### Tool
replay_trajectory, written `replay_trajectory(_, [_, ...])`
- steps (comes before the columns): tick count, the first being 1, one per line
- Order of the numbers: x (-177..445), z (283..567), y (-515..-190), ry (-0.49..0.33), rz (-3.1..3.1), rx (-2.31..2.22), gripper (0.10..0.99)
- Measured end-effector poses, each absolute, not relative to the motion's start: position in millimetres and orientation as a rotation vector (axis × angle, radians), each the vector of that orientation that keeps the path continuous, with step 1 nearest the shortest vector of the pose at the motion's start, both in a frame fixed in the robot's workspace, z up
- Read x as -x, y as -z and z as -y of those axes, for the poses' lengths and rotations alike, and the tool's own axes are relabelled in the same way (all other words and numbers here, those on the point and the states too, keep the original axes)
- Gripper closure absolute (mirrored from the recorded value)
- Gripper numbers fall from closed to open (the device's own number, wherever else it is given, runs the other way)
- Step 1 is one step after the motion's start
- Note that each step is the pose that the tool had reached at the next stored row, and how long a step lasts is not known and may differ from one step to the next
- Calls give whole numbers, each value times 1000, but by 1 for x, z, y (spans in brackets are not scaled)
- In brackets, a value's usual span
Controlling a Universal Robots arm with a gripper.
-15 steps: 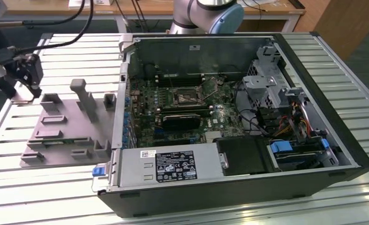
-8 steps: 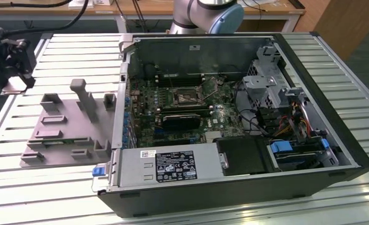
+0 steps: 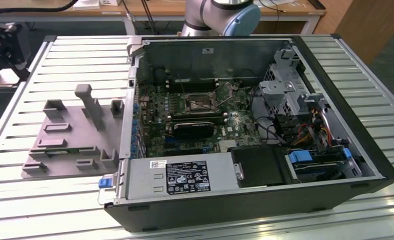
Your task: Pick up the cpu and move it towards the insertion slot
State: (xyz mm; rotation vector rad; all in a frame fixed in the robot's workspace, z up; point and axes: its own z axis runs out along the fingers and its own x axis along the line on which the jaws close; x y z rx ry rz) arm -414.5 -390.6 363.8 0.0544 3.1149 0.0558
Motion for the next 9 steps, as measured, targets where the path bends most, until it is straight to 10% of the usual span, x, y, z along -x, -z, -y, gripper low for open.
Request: replay_trajectory(9, [415, 390, -386, -56, -3108, -54, 545])
